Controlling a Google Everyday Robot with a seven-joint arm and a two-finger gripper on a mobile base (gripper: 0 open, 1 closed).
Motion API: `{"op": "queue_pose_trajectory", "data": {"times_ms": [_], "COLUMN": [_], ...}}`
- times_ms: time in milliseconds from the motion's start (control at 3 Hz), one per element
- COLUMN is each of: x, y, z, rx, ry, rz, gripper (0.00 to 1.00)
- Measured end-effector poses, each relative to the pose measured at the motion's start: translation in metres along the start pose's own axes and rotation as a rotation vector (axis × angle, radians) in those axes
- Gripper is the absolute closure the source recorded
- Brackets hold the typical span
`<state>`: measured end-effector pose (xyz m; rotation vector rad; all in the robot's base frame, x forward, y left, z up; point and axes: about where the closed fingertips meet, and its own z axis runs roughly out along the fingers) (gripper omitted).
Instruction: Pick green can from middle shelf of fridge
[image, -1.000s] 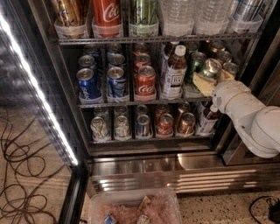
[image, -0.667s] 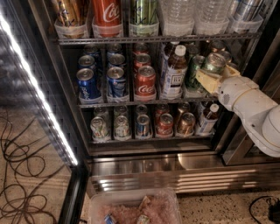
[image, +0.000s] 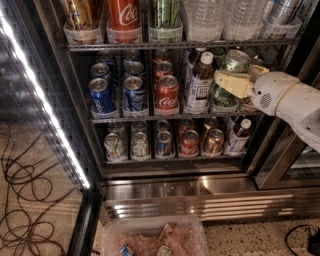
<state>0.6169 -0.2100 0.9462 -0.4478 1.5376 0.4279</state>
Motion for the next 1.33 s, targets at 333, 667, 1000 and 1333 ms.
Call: {"op": "queue_pose_trajectory", "data": {"times_ms": [333, 667, 1000, 1333], "x": [0.034, 0.066, 0.073, 0.073], "y": [-0.004, 0.001, 0.010, 0.010], "z": [-0.013, -0.023, -0.027, -0.027], "rx": [-0.088, -0.184, -0.225, -0.225], "ry": [0.127, 0.246, 0.270, 0.270], "rz": [0.076, 0.106, 0.111, 0.111], "gripper": [1.00, 1.00, 1.00, 1.00]}}
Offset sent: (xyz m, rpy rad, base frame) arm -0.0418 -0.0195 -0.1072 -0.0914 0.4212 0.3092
